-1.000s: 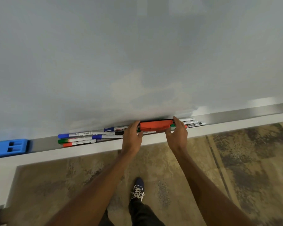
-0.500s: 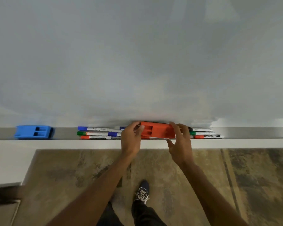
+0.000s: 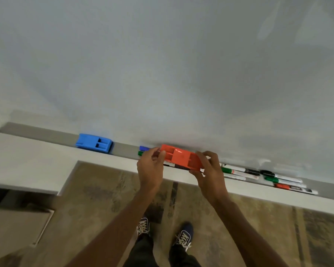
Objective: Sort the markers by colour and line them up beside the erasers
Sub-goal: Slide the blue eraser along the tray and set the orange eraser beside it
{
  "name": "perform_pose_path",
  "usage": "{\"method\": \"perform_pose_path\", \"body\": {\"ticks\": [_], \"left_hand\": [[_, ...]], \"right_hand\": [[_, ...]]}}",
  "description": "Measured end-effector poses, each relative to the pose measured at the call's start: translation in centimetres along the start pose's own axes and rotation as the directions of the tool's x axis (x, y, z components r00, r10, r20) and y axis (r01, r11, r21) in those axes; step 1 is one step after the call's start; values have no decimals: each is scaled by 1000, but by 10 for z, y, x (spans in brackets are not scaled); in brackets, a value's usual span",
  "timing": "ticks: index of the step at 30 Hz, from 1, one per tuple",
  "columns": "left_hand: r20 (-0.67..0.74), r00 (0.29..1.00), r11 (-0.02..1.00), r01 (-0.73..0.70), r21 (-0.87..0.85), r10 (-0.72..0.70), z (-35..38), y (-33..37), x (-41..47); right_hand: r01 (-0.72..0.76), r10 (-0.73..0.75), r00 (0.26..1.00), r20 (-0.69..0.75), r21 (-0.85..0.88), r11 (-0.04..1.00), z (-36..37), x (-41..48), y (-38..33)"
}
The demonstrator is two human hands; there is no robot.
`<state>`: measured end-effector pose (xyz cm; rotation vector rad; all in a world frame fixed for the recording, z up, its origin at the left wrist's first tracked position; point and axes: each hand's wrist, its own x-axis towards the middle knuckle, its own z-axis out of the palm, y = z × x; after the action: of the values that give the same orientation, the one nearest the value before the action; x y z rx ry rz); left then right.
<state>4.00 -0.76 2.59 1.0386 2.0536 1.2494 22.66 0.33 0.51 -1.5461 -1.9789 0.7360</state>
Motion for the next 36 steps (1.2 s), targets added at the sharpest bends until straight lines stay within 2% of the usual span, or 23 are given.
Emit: {"method": "perform_pose_path", "body": {"ticks": [10, 20, 29, 33, 36], "left_hand": [[26, 1000, 995, -6, 102, 3, -89, -45, 64], [128, 992, 982, -26, 189, 2, -138, -91, 106], [318, 941, 898, -237, 371, 117, -145, -120, 123], [389, 890, 786, -410, 462, 236, -142, -121, 132], [481, 803, 639, -581, 504, 352, -141, -120, 140]], "right_hand": [[63, -61, 996, 71, -26, 998, 77, 43, -81], [34, -19, 993, 113, -136, 990, 144, 59, -129], [14, 11, 993, 116, -219, 976, 182, 65, -137], [29, -6, 994, 108, -215, 976, 190, 65, -141], [29, -10, 996, 89, -213, 977, 192, 66, -141]]}}
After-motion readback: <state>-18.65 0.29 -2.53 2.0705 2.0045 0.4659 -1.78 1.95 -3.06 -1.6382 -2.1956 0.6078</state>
